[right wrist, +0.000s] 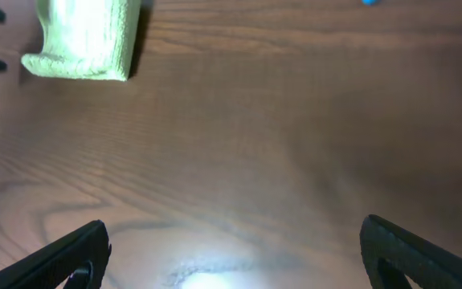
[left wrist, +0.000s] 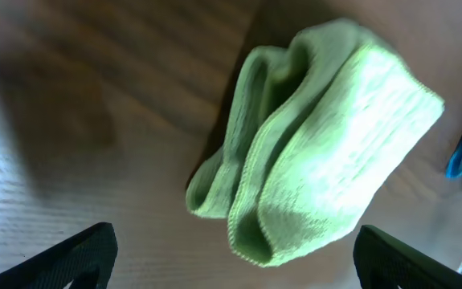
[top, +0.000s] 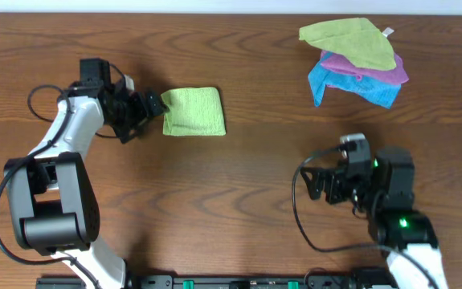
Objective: Fold the cloth
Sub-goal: 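Release the folded cloth and retract the right gripper to the right, then grasp the folded green square with the left gripper and lift it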
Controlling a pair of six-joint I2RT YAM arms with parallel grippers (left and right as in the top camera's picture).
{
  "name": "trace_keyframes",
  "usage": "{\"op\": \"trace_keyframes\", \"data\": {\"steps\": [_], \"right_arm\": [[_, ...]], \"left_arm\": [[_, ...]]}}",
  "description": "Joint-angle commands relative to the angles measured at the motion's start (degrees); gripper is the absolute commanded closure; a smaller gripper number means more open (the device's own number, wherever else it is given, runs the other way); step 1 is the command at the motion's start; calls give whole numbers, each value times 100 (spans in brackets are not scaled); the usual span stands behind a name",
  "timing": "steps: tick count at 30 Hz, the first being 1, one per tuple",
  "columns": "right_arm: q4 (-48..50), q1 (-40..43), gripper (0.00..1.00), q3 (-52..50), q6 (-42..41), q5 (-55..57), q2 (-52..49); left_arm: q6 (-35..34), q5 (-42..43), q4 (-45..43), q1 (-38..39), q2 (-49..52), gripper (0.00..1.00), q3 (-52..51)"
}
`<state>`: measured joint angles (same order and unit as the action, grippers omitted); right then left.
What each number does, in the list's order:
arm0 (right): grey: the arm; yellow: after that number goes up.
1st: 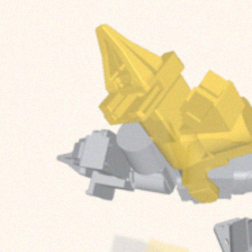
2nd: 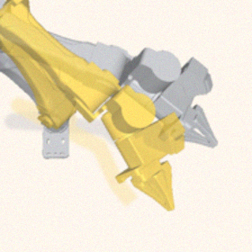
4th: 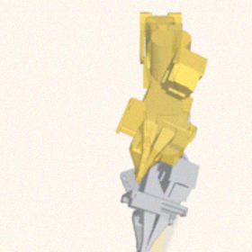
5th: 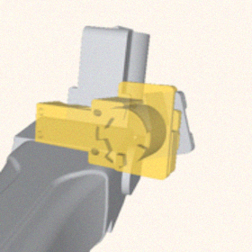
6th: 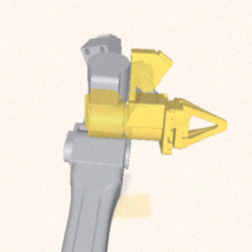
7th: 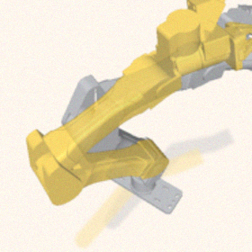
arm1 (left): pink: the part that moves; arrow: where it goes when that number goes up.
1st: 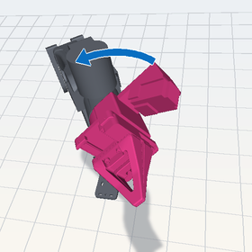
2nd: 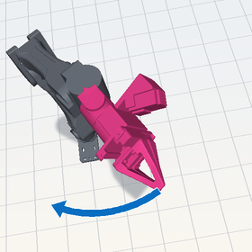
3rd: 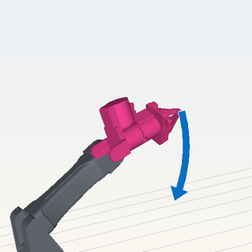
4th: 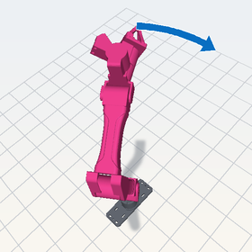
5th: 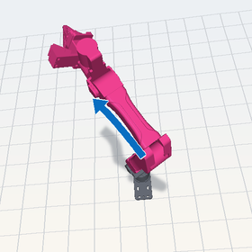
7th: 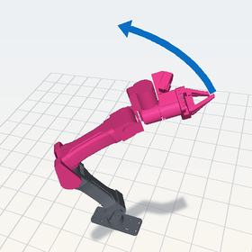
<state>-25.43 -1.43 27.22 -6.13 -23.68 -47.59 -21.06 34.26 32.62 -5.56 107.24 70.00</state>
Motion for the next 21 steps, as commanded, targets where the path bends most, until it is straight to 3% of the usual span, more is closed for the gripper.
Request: {"op": "trace_keyframes", "data": {"steps": [1, 13, 21], "right_arm": [[35, 50, 1, -155, -636, -98, 363], [11, 50, 1, -175, -863, -94, 411], [11, 50, 1, -175, -861, -94, 411]], "left_arm": [[-157, 184, -173, 2, -85, 5, -264], [-802, 479, -1517, 192, -85, 5, -1182], [-1217, 57, -2306, 708, 94, 4, -1366]]}}
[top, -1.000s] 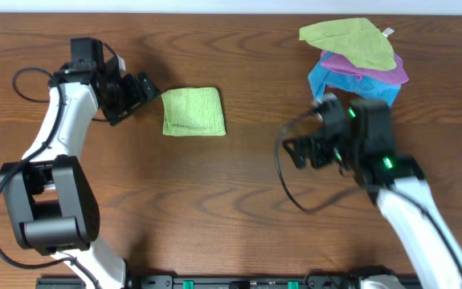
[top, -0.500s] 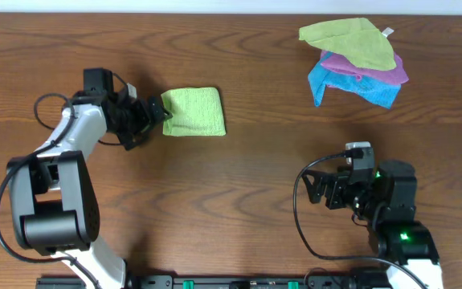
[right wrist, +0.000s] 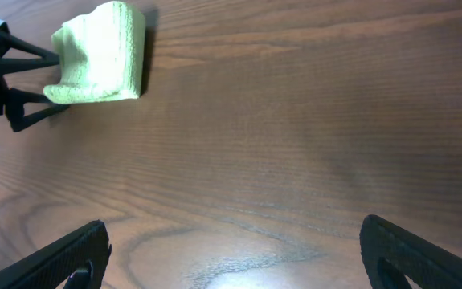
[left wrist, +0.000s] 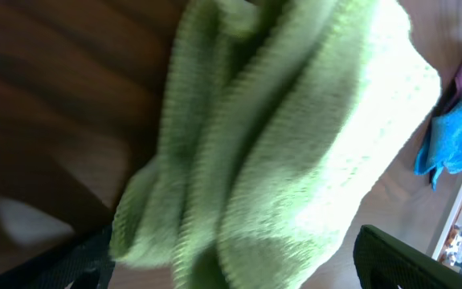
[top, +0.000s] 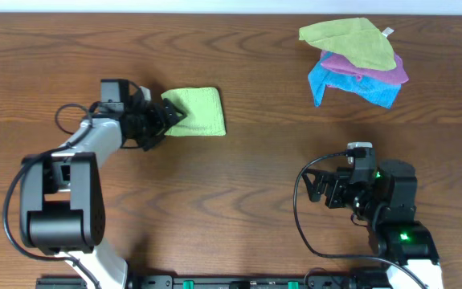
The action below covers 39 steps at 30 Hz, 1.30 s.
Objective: Fold the cloth
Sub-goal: 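Grasp the folded green square with the left gripper and lift it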
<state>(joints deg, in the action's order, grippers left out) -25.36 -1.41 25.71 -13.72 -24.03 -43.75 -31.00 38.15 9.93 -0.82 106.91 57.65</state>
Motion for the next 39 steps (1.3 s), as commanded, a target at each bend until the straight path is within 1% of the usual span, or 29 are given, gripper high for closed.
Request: {"op": "trace_keyframes", "data": {"steps": [1, 2, 3, 4, 5, 7, 8, 9, 10, 14, 16, 18, 21, 26, 30, 36, 39], "right_arm": [[4, 48, 1, -24, -105, -61, 26], [4, 48, 1, -24, -103, -61, 24], [4, 48, 1, -24, -105, -61, 26], [4, 48, 1, -24, -105, -61, 24], [4, 48, 1, -24, -105, -61, 26], [4, 48, 1, -24, -105, -59, 26], [4, 48, 1, -24, -105, -61, 26], [7, 48, 1, -24, -105, -61, 24], [4, 48, 1, -24, -105, -61, 26], [4, 48, 1, -24, -105, -61, 26], [7, 48, 1, -24, -105, -59, 26], [4, 48, 1, -24, -105, -59, 26], [4, 48, 1, -24, -105, -61, 26], [4, 48, 1, -24, -105, -61, 26], [4, 48, 1, -24, -105, -59, 24], [4, 48, 1, -24, -105, -61, 26], [4, 48, 1, -24, -105, -59, 24]], "left_arm": [[-249, -420, -90, 310, 173, 3, -131], [-247, -481, -164, 369, 229, 0, -131], [-249, -533, -225, 424, 271, 6, -131], [-249, -555, -319, 483, 339, 18, -131], [-247, -551, -400, 520, 380, 34, -131], [-216, -579, -597, 610, 455, 57, -131], [-219, -608, -708, 645, 474, 75, -131], [-223, -629, -793, 660, 479, 90, -131], [-223, -643, -922, 673, 479, 94, -129], [-227, -444, -1228, 634, 472, 94, 31], [-223, -267, -1147, 560, 472, 95, 304], [-227, -229, -855, 459, 472, 94, 730], [-223, -431, -236, 256, 472, 94, 1622], [-223, -1156, 328, -46, 474, 94, 2903], [-225, -1563, 273, -166, 549, 95, 3421], [-225, -1633, -140, -186, 1038, 94, 3840], [-223, -1786, -173, -208, 1403, 95, 4172]]}}
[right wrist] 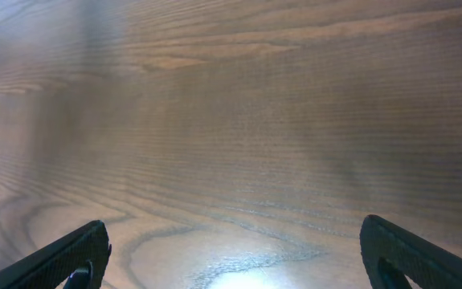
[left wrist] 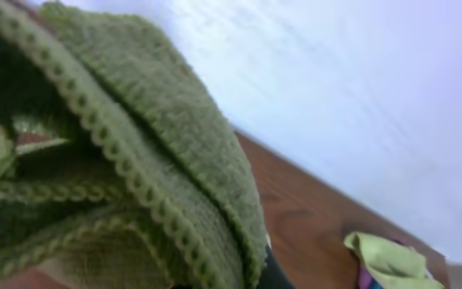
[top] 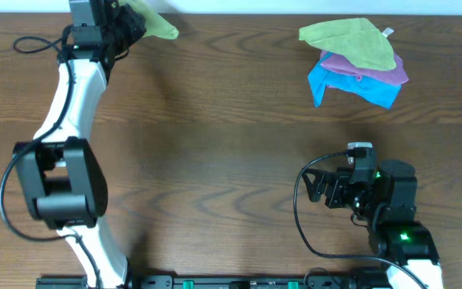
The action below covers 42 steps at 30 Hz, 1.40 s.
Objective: Fold the cloth
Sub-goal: 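Grasp the folded green square with the left gripper and lift it, then carry the folded cloth to the back left and set it down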
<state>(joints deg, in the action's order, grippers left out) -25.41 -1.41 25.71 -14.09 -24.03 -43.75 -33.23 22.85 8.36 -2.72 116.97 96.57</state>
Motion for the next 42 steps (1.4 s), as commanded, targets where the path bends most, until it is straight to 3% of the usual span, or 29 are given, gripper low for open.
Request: {"op": "trace_keyframes", "data": {"steps": [1, 10, 28, 42], "right_arm": [[9, 48, 1, -24, -66, -59, 26], [9, 48, 1, -24, -68, -61, 26], [9, 48, 1, -24, -68, -61, 26], [9, 48, 1, -24, -66, -61, 26]], "left_arm": [[0, -313, -22, -35, 531, 94, 409], [-2, -973, -138, -291, 1213, 94, 1231], [-378, -2184, -63, -168, 1834, 94, 1266], [-664, -1928, 855, -109, 1919, 94, 1266]]}}
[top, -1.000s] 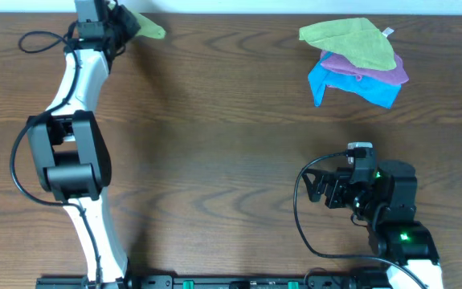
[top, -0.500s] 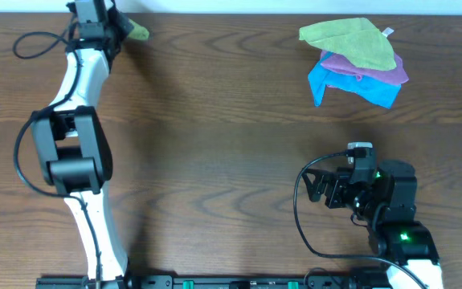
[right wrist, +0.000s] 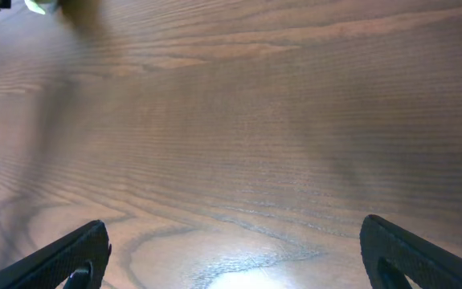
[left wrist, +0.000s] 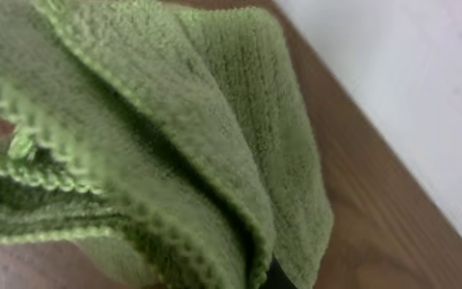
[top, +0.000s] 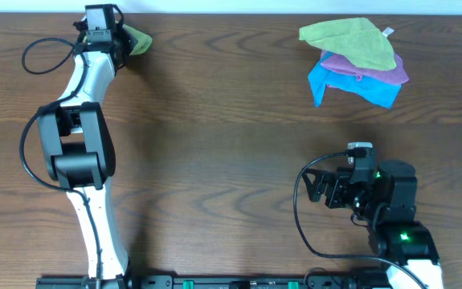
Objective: Fold the cloth
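The folded light-green cloth [top: 140,40] is bunched at the table's far left back corner. It fills the left wrist view as thick layered folds [left wrist: 174,144] over brown wood. My left gripper [top: 123,38] is shut on its left end, with only a dark bit of finger [left wrist: 275,278] showing under the folds. Whether the cloth rests on the wood or hangs just above it cannot be told. My right gripper [top: 320,186] stands open low over bare table at the front right, nothing between its fingers [right wrist: 78,257].
A loose pile of cloths [top: 355,60], green on purple on blue, lies at the back right. The table's back edge [top: 231,13] meets a white strip just behind the left gripper. Cables loop round both arms.
The left gripper and the green cloth sit slightly lower and further left at the back corner; the wrist view now shows wood close beneath the cloth. The right arm is unchanged.
The folded cloth lay at the left middle of the table with my left gripper open beside it. Then the jaws were around its left edge. Then the cloth was held up at the back left edge, and now it is in the back left corner, still gripped.
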Controlling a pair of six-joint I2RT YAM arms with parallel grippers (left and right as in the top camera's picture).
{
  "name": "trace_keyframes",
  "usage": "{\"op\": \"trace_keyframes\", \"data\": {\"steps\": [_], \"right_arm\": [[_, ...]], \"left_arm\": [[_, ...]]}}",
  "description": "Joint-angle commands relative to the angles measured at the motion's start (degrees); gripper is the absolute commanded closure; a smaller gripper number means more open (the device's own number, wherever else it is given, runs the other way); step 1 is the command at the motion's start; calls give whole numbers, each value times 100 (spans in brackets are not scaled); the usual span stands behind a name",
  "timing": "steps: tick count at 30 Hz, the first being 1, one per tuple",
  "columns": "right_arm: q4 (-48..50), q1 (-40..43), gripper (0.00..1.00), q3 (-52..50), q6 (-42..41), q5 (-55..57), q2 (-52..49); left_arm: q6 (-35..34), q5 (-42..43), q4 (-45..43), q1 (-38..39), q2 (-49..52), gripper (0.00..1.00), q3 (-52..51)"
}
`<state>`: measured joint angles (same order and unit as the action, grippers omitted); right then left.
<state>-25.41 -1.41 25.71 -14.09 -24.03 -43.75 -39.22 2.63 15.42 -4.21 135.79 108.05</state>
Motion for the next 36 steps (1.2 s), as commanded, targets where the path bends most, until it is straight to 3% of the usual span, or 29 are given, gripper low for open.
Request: {"op": "trace_keyframes", "data": {"steps": [1, 5, 19, 21, 22, 28, 36], "right_arm": [[9, 48, 1, -24, -68, -61, 26], [9, 48, 1, -24, -66, -61, 26], [9, 48, 1, -24, -68, -61, 26], [9, 48, 1, -24, -66, -61, 26], [9, 48, 1, -24, -68, -61, 26], [9, 48, 1, -24, -68, -61, 26], [11, 48, 1, -24, -68, -59, 26]], "left_arm": [[-63, 192, 236, 39, 37, 87, 118], [-61, 459, 636, 39, 0, 48, 118], [203, 247, 1491, 39, -1088, 35, 120], [219, 155, 1672, 39, -1296, 22, 120], [223, 111, 1762, 39, -1388, 5, 120], [365, 109, 2059, 39, -1764, 5, 120], [758, 1049, 2251, 90, -1864, 4, 120]]}}
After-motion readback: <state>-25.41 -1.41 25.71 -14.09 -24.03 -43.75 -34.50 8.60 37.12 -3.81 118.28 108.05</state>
